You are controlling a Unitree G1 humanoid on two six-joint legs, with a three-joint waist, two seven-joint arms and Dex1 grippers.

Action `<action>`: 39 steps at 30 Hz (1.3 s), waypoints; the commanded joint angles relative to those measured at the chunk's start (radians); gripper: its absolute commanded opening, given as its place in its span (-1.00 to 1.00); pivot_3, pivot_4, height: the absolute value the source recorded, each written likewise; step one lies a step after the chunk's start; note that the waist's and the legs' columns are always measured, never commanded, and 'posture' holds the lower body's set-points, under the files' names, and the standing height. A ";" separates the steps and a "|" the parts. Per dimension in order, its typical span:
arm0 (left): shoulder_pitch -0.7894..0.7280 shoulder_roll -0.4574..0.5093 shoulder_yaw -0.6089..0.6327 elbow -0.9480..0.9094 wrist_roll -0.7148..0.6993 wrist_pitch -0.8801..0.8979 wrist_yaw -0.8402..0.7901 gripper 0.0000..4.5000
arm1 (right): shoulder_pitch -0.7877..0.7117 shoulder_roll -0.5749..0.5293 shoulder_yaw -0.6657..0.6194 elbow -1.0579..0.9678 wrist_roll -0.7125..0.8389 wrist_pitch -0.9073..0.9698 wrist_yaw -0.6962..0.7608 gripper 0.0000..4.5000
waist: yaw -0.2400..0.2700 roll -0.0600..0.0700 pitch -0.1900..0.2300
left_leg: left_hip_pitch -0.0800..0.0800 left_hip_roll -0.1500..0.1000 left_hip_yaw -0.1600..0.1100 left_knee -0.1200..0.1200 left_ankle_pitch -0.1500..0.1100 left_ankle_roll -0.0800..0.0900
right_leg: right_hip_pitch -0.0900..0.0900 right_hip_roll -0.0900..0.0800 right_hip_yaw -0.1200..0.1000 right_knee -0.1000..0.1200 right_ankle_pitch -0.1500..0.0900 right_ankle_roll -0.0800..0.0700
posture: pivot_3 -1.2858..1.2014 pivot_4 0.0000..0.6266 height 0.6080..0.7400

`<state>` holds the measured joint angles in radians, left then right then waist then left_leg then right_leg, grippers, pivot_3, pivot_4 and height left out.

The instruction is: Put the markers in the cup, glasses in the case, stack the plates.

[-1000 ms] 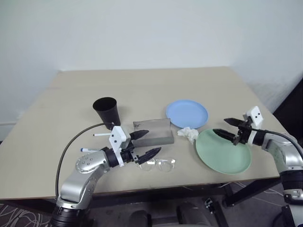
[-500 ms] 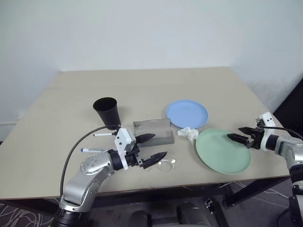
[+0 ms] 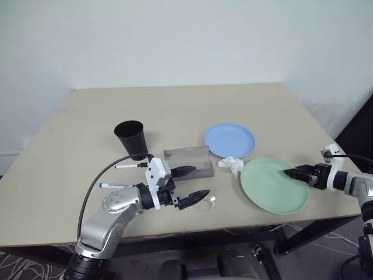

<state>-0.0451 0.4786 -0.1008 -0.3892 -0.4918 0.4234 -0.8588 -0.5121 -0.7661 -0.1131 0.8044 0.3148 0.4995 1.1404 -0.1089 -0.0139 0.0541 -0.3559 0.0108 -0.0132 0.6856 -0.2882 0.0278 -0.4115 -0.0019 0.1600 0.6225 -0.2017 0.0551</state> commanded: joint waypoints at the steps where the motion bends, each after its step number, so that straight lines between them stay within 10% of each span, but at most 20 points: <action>1: -0.011 0.007 -0.007 -0.021 -0.006 -0.003 -0.008 1.00 | -0.031 -0.003 0.003 0.013 -0.015 -0.005 0.018 0.72 | 0.000 0.000 0.000 | 0.000 0.000 0.000 0.000 0.000 0.000 | 0.000 0.000 0.000 0.000 0.000 0.000 | 0.03 -1.00 1.00; 12: 0.002 0.009 -0.005 -0.025 0.001 -0.009 0.002 1.00 | -0.061 0.011 0.025 0.047 -0.051 -0.020 0.022 -0.98 | 0.000 0.000 0.000 | 0.000 0.000 0.000 0.000 0.000 0.000 | 0.000 0.000 0.001 0.000 0.000 0.000 | 0.03 -1.00 1.00; 39: -0.006 0.022 0.004 -0.012 0.007 -0.015 0.003 1.00 | -0.155 0.073 -0.049 -0.139 0.088 0.103 0.105 -0.98 | -0.002 0.000 0.000 | 0.001 0.000 0.000 0.000 0.000 0.000 | 0.000 0.001 0.001 0.000 0.000 0.000 | 0.03 -1.00 1.00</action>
<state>-0.0369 0.4963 -0.1106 -0.3871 -0.4839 0.4236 -0.8575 -0.6181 -0.6979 -0.1267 0.7154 0.3718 0.6268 1.2720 -0.1109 -0.0136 0.0541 -0.3553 0.0110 -0.0125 0.6859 -0.2882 0.0278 -0.4118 -0.0014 0.1612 0.6229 -0.2016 0.0552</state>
